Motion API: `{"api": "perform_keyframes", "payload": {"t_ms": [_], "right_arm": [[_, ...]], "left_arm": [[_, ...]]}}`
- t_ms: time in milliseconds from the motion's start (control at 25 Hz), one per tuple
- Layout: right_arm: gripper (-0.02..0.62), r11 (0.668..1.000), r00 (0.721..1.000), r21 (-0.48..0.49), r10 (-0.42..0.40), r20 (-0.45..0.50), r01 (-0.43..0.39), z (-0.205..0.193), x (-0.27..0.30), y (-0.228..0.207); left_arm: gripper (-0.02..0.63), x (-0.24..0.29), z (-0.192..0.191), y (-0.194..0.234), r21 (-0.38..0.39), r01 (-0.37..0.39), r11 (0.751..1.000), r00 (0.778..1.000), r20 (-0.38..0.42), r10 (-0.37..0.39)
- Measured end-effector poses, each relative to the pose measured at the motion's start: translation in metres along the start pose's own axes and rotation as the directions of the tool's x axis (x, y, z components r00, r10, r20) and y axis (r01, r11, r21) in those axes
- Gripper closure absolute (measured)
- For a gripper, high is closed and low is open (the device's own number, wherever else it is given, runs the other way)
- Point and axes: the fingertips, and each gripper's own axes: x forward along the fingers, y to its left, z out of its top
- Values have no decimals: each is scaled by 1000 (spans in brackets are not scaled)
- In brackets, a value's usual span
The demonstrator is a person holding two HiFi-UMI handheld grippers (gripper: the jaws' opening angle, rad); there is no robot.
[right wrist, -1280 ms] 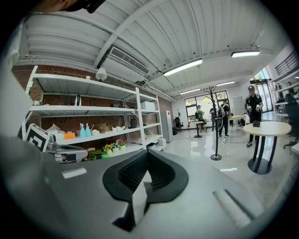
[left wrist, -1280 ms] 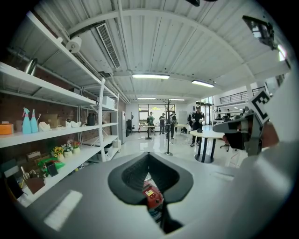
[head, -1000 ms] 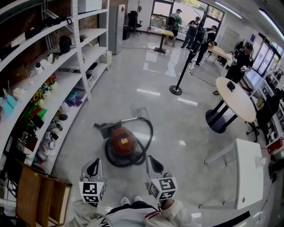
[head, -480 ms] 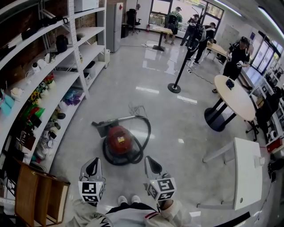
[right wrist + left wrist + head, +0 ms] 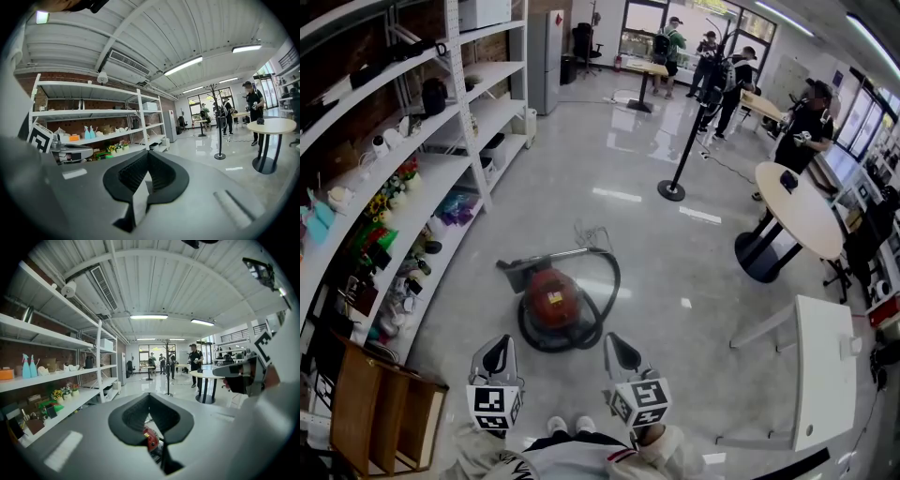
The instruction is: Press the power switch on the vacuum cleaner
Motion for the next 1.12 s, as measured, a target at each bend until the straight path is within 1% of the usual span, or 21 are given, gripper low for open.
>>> {"api": "perform_keyframes", "payload": {"t_ms": [200, 560, 1120], "right_arm": [[595, 1000, 1000, -5, 19, 14, -19, 7, -1, -5], [595, 1000, 999, -10, 30, 34, -30, 15, 0, -11], [595, 999, 999, 2, 37, 36, -37, 14, 7, -16]], "left_arm": [[606, -2, 7, -6, 5, -17, 1000, 1000, 13, 17], [606, -2, 18, -8, 21, -31, 999, 999, 31, 31], [606, 3, 17, -9, 21, -38, 999, 999, 30, 38]]}}
